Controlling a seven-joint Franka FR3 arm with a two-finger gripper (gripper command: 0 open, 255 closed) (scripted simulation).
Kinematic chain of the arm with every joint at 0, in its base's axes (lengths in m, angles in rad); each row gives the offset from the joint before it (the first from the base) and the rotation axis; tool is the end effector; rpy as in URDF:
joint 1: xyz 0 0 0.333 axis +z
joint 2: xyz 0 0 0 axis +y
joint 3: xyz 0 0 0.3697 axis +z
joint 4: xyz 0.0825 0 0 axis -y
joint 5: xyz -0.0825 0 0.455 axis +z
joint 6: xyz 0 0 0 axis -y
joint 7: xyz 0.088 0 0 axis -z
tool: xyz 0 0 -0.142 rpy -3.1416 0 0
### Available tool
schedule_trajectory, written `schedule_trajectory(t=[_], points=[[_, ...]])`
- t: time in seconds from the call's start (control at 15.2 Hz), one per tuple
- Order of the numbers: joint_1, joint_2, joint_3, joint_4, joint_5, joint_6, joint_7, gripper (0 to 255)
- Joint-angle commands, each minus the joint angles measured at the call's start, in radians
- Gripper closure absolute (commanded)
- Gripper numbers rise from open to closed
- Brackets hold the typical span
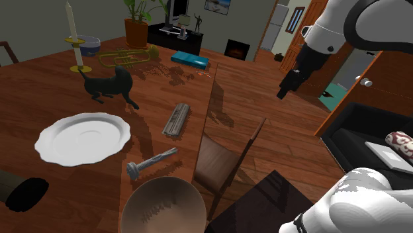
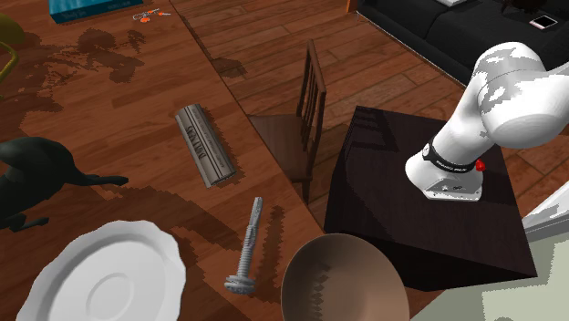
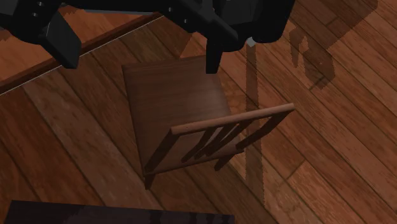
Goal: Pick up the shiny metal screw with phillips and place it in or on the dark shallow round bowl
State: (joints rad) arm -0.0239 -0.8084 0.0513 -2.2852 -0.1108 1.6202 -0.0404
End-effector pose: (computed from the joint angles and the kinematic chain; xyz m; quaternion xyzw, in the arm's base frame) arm 0.3424 0.0004 0.6458 0.9944 0.0259 0.0701 0.0748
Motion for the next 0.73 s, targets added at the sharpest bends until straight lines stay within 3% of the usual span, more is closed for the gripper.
schedule_trajectory(t=[0.0,0.66], points=[[0.0,0.0,0.0,0.0,0.0,0.0,0.0,0],[0.072,0.094,0.141,-0.079,0.168,0.143,0.185,0]])
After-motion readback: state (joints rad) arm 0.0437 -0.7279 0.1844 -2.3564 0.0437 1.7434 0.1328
